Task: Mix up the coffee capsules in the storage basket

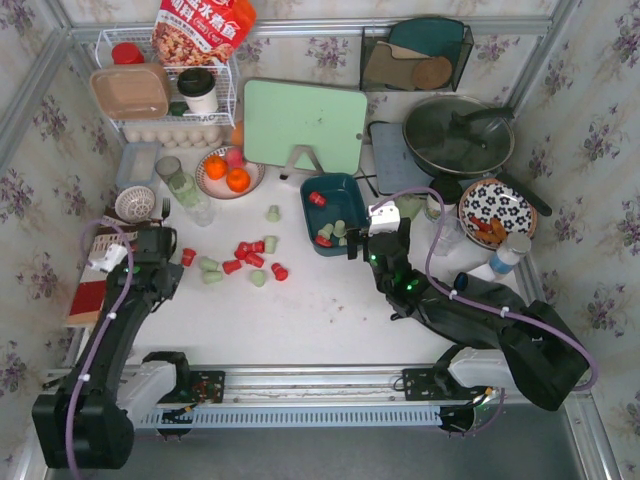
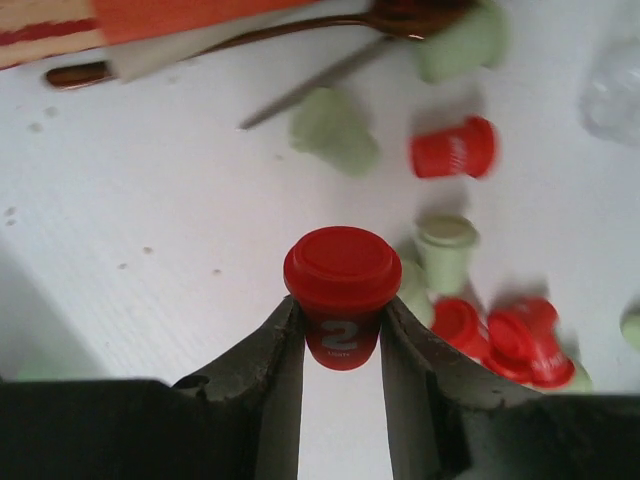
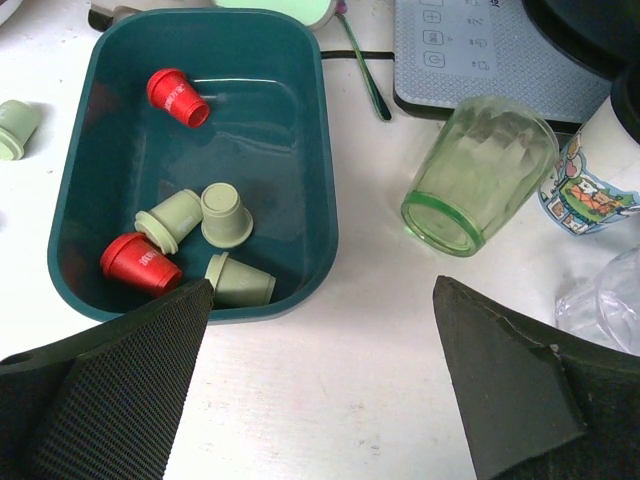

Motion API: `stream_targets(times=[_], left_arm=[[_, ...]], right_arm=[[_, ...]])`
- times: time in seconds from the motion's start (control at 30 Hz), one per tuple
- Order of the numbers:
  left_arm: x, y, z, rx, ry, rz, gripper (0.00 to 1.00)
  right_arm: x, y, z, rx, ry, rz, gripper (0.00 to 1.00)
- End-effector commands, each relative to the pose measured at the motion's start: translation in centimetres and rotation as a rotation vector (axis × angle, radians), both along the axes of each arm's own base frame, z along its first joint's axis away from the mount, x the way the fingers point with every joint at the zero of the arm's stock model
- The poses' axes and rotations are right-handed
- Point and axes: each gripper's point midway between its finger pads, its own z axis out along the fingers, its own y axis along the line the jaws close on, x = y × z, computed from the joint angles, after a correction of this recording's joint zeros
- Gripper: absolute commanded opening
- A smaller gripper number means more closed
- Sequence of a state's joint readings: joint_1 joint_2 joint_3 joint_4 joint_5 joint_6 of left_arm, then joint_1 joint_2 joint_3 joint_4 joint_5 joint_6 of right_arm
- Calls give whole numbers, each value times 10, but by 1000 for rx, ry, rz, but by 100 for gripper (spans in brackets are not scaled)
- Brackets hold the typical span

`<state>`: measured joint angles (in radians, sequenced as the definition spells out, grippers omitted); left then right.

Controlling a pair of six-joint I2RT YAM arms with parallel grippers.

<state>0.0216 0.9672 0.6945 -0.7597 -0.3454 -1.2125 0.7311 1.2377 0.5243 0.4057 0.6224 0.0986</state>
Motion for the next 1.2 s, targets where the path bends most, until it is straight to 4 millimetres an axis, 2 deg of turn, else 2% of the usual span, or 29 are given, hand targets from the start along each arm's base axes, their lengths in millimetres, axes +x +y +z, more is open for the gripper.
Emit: stream_targets(times=[0.0,0.13,0.27,0.37,0.6,0.7,0.83,0.9,1.03,1.07,1.17], left_arm=[[28,-17,33,133,-102,-199,28],[69,-68,58,178,-210,-476,32],[111,-146,82,242,-323,-815,34],[137,-204,84,295,-332,-1030,35],[186,-328,50,151,-355,-1362,35],[198,-364,39,96,-377,-1445,35],[210,-390,30,76,-376,-1479,37],[212,-394,22,91,-338,-1479,40],[211,-382,7,146,-256,-1441,54],[211,-378,9,160,-259,-1431,61],[211,-368,21,205,-289,-1413,67]], right_arm=[[2,-3,4,1,-15,-24,100],[3,-5,7,-3,-23,-34,100],[1,-8,11,6,-37,-39,100],[0,-10,14,16,-53,-46,100],[-1,-13,14,24,-63,-58,100],[0,-13,15,25,-65,-58,100],[-1,-13,17,30,-68,-57,100],[-2,-12,17,33,-68,-53,100],[-2,-11,19,43,-71,-47,100],[-2,-11,20,46,-72,-44,100],[-2,-11,20,46,-72,-43,100]])
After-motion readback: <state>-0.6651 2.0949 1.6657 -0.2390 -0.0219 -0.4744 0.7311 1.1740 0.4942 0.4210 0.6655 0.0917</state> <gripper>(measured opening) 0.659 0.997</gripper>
